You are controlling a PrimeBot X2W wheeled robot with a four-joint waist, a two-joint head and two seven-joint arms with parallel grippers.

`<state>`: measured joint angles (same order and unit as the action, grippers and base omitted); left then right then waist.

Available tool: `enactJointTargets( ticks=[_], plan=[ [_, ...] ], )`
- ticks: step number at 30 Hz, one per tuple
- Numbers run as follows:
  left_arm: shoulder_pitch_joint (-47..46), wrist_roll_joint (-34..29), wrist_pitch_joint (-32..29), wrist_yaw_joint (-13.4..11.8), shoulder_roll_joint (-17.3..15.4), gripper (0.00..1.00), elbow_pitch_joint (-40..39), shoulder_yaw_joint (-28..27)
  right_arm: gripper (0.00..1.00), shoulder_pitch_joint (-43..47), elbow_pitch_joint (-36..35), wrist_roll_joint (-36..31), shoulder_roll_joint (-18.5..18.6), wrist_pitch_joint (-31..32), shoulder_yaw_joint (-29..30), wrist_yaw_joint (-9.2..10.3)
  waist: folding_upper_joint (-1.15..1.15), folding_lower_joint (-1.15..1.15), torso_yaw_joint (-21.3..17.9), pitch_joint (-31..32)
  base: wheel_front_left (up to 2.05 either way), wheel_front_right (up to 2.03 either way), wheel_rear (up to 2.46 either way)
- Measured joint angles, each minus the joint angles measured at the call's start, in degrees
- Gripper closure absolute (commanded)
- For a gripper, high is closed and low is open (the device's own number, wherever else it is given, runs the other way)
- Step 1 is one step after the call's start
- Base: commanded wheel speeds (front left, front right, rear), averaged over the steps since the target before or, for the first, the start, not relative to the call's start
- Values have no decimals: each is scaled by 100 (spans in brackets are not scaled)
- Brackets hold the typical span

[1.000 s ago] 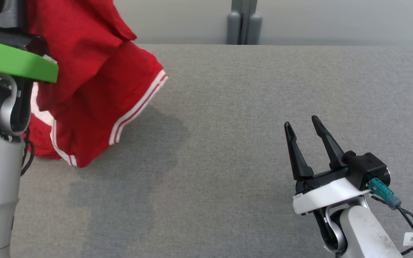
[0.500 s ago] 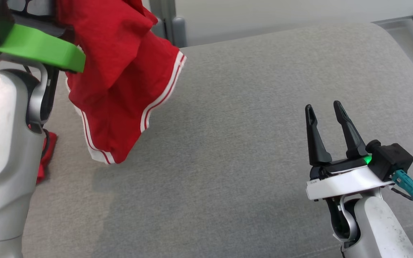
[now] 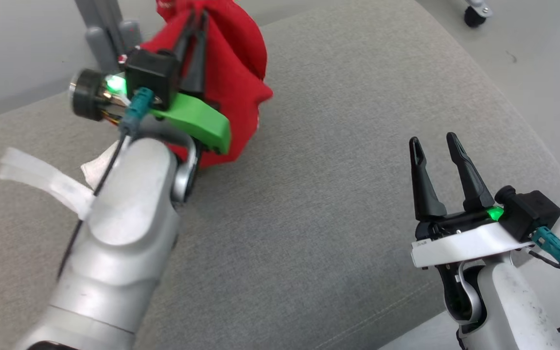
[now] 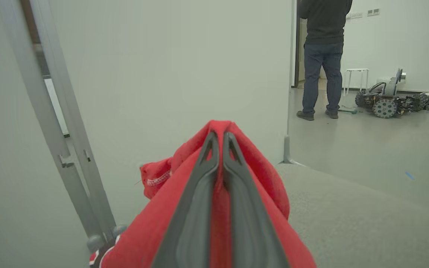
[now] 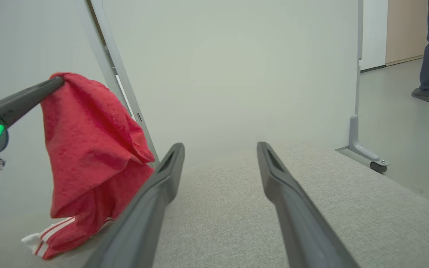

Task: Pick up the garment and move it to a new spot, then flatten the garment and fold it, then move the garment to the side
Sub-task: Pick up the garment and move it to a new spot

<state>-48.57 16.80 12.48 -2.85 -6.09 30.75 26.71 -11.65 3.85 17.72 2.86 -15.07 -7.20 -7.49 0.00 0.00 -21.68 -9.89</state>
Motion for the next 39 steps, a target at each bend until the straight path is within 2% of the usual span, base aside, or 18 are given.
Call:
enactJointTargets(
  ticks=[3,4,5,9,12,17,19,22,26,30,33,39],
  plan=[
    [163,241,82,107,291,100,392,266,0,-34,0,37,4,0,1,0,0,0,-203,-88,0,0,0],
    [179,252,97,148,305,61,485,402,0,-34,1,38,3,0,3,0,0,0,-245,-110,0,0,0],
    [211,297,100,193,322,0,586,576,0,-34,3,41,2,0,19,1,0,0,-289,-136,0,0,0],
    [348,693,121,275,335,0,612,1280,0,-35,25,36,2,0,47,0,0,0,-341,-169,0,0,0],
    [346,980,148,187,338,0,531,1594,0,-35,18,23,4,0,83,1,0,0,-272,-150,0,0,0],
    [229,1096,224,-48,337,0,538,1548,0,-26,-1,-107,1,0,101,0,0,0,-20,-80,0,0,0],
    [220,1074,247,-181,268,0,441,1336,0,-13,-22,-186,-1,0,111,1,0,0,121,-43,0,0,0],
    [330,946,265,-294,-16,0,-115,848,0,-1,-62,-312,2,0,103,1,0,0,345,-2,0,0,0],
    [1015,709,265,-294,-435,0,-851,269,0,29,-97,-466,-3,0,122,0,0,0,678,47,0,0,0],
    [1778,559,265,-209,-628,0,-1532,-318,0,71,-100,-593,-2,1,129,0,0,0,1025,98,0,0,0],
    [2407,425,265,-80,-623,0,-1951,-681,0,101,-80,-664,-3,0,111,0,0,0,1268,142,0,0,0],
    [3613,58,265,96,-253,0,-2502,-1413,0,201,-34,-734,-3,0,11,0,0,0,1630,282,0,0,0]
  ],
)
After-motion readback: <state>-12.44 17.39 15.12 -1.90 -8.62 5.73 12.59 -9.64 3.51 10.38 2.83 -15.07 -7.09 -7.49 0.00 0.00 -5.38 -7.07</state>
